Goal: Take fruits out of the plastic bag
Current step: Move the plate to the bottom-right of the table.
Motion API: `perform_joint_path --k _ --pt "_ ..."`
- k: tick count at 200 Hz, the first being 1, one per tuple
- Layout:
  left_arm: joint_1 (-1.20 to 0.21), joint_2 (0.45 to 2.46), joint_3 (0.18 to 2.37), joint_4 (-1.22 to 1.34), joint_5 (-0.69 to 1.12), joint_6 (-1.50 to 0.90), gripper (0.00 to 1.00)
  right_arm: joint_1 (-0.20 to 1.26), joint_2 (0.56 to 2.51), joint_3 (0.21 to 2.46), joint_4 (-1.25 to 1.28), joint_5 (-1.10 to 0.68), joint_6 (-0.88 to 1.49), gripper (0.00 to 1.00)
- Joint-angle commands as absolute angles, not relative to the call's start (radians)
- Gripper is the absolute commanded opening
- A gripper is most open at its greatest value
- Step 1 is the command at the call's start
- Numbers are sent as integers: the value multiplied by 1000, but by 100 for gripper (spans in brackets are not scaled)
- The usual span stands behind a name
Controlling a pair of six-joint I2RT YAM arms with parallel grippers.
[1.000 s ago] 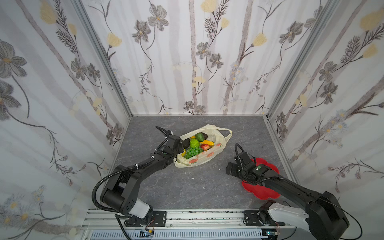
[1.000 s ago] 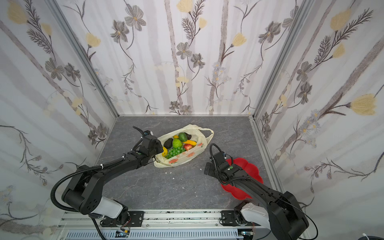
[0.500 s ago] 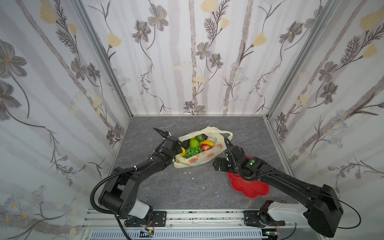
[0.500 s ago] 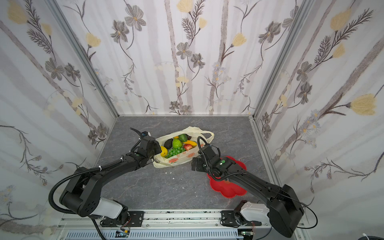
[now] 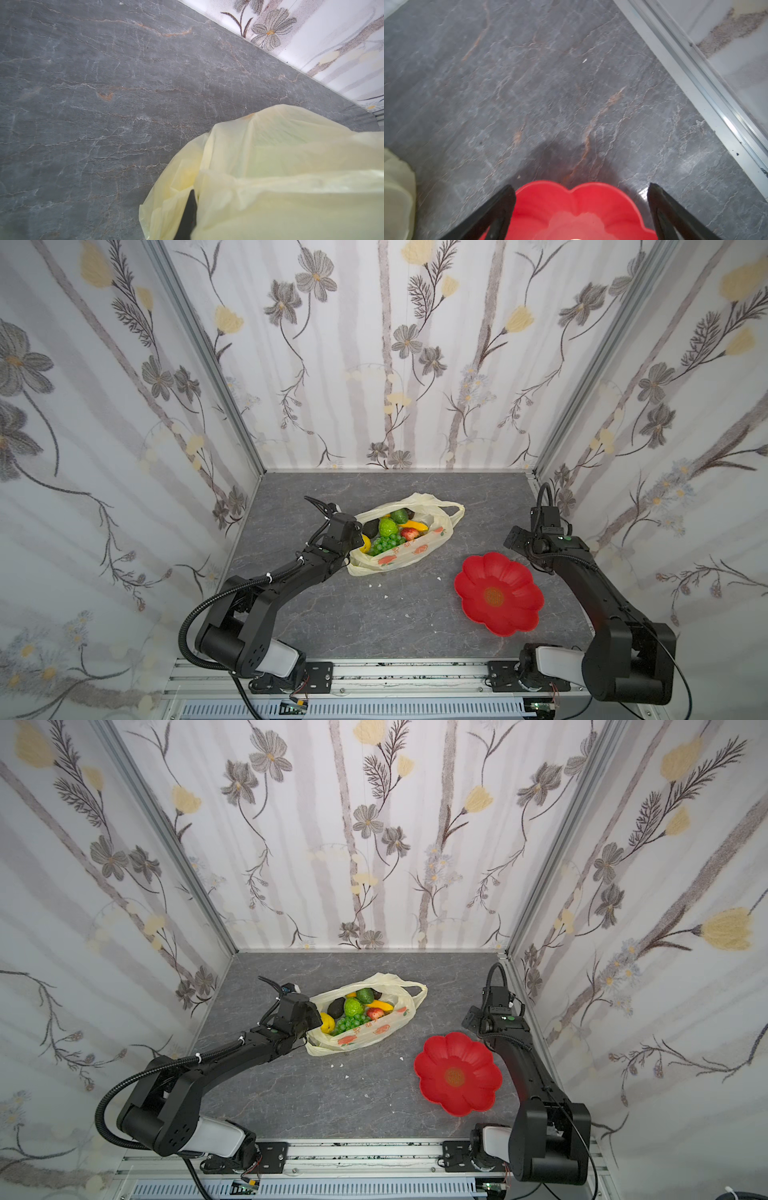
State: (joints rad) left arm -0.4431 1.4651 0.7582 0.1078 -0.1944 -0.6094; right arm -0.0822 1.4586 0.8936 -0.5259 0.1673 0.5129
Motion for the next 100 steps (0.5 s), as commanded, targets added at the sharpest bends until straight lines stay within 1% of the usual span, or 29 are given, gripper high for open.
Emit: perform_joint_path --k 1,16,49,100 --pt "-442 1461 752 133 -196 -627 0 -158 1528 901 -451 110 485 100" --pt "-443 1459 749 135 -195 -629 0 -183 1568 891 -418 80 485 100" --pt "-442 1461 748 135 -194 -628 0 -178 1588 838 -360 37 487 100" --pt "-442 1470 762 135 -191 -626 0 -95 1633 780 -352 68 487 100"
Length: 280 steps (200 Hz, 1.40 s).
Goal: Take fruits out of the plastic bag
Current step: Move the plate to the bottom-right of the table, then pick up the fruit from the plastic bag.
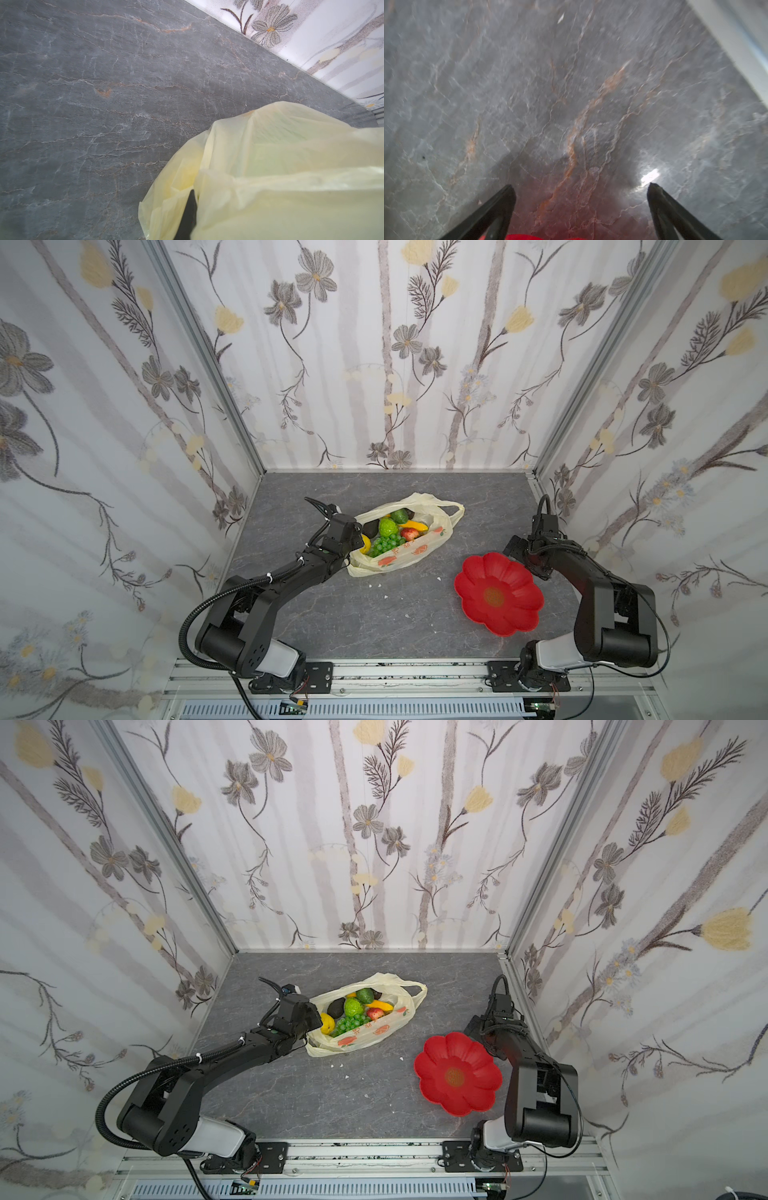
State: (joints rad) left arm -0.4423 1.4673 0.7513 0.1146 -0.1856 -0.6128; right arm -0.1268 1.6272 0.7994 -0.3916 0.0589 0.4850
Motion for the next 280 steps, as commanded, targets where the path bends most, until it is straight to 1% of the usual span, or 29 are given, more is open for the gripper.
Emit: perform_joint_path --k 1,16,34,37,54,94,131,145,157,171,194,213,252,280 --pt "-442 1470 761 135 -191 -626 0 -92 1632 778 -352 67 488 100" --pt "-443 1472 766 135 -190 -626 0 -55 1619 761 -338 37 509 100" --pt "-443 1478 769 136 -187 -626 0 -20 1601 708 -302 -42 547 100" --pt "-442 1477 770 136 -185 -626 0 -14 1572 703 -295 -58 555 100" --pt "-443 1485 773 137 -175 -626 0 26 1541 682 -282 -101 596 100" --pt "-444 1498 780 137 -146 -623 0 135 1493 674 -290 -105 658 100" --pt "-456 1514 791 137 -119 -609 0 145 1432 745 -372 -11 623 100" --pt "-466 1513 795 137 -117 -594 0 165 1383 792 -383 -10 583 100" --pt "-478 1508 796 137 -125 -588 0 202 1340 817 -383 -12 559 99" --pt "-487 1505 795 137 -134 -582 0 251 1306 853 -384 -9 544 97" --pt "-506 1494 788 138 -155 -583 0 357 1295 925 -366 -16 515 94" --pt "-518 1477 774 140 -177 -588 0 462 1333 993 -325 -21 470 92" --pt "-529 1448 741 144 -187 -586 0 632 1538 1163 -277 -62 392 89" --pt "-530 1443 724 147 -183 -597 0 695 1712 1282 -275 -58 359 86"
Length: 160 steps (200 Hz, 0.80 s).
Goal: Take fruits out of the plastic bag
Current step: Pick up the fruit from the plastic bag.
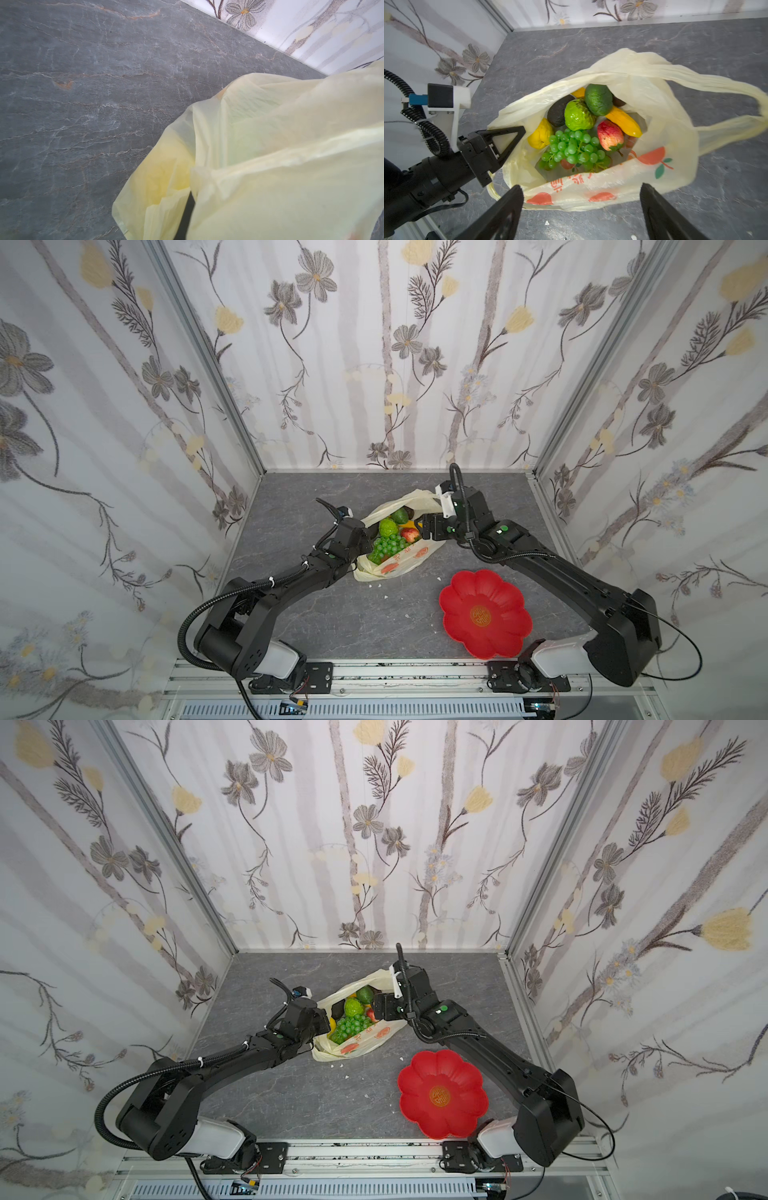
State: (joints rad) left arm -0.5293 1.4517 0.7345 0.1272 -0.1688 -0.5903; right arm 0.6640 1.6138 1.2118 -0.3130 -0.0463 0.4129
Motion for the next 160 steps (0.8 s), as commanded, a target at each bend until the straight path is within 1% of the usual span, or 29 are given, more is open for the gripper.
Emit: perform_joint_path --k 1,21,55,76,109,160 --pt "-530 1443 723 147 -183 -598 0 696 1719 1285 -275 -58 359 86" --pt "-531 1440 722 149 -186 -602 0 700 1821 1347 -274 -59 354 81" --pt "-527 1441 737 147 -177 -604 0 706 1935 1394 -236 -51 319 77" --pt "-519 1454 751 146 -151 -615 0 706 2002 1440 -244 -21 301 73" --pt "-509 1466 773 144 -130 -625 0 702 2070 1498 -229 93 284 69" --pt "-494 1514 818 113 -112 -612 0 675 2212 1633 -232 133 281 63"
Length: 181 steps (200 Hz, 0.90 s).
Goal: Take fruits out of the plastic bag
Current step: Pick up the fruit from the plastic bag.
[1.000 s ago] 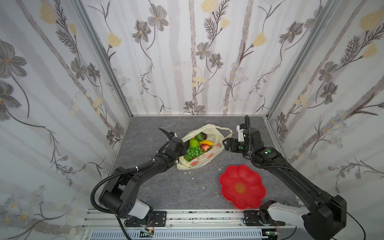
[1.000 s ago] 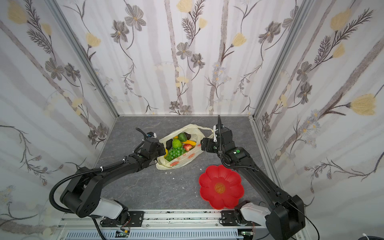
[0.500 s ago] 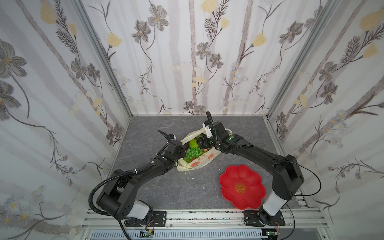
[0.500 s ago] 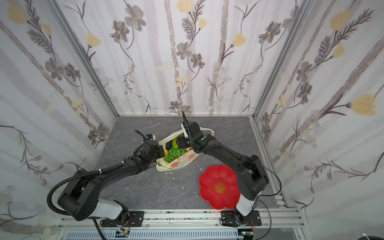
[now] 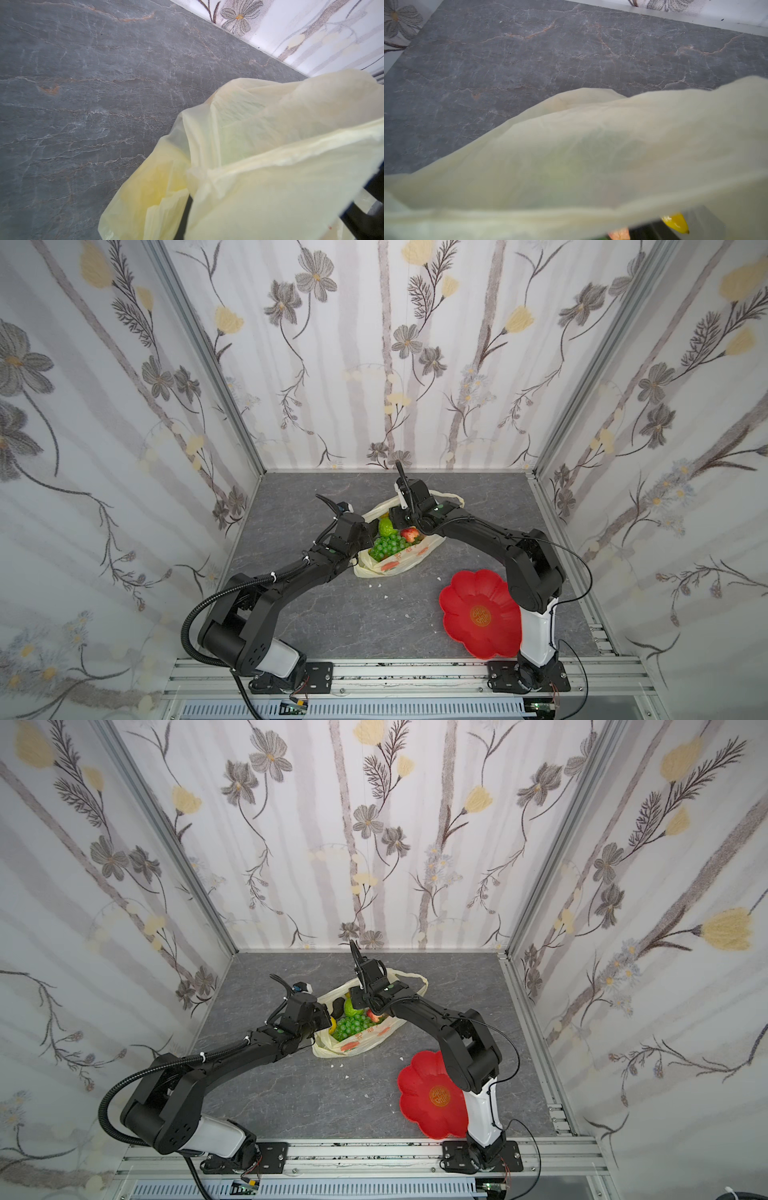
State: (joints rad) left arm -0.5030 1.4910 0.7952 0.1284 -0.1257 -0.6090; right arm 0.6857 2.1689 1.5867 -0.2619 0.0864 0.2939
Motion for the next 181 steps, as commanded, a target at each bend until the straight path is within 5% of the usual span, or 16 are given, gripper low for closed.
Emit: perform_joint_path --k 1,128,181 --pt "-494 1516 820 113 -112 -613 0 673 2214 1635 -232 133 281 62" --pt "-484 1562 842 92 -115 -594 0 660 2378 1773 -305 84 265 63" --pt "-483 1561 841 92 -113 -594 0 662 2401 1775 -316 94 267 73"
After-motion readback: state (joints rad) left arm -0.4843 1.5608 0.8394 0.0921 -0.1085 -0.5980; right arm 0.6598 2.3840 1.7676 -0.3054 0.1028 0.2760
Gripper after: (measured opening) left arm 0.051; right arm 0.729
